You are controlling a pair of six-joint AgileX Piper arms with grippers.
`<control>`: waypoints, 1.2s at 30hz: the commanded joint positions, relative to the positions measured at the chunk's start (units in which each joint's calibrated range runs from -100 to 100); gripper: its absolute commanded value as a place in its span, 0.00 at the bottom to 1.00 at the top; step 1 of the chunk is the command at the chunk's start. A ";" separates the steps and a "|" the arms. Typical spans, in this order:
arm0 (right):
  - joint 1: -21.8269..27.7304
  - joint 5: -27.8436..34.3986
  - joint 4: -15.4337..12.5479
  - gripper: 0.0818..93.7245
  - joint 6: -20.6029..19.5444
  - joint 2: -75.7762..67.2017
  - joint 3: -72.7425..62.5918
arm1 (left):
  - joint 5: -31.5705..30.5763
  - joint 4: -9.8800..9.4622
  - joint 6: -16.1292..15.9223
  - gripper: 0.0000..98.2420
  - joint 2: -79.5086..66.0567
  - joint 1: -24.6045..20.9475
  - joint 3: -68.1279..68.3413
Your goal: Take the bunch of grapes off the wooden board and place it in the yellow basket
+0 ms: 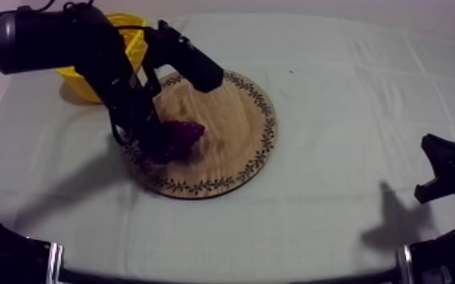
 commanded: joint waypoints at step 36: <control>-0.02 -0.03 0.01 0.00 -0.01 -0.01 -0.03 | -2.78 9.51 -8.78 0.57 18.48 -3.46 -9.26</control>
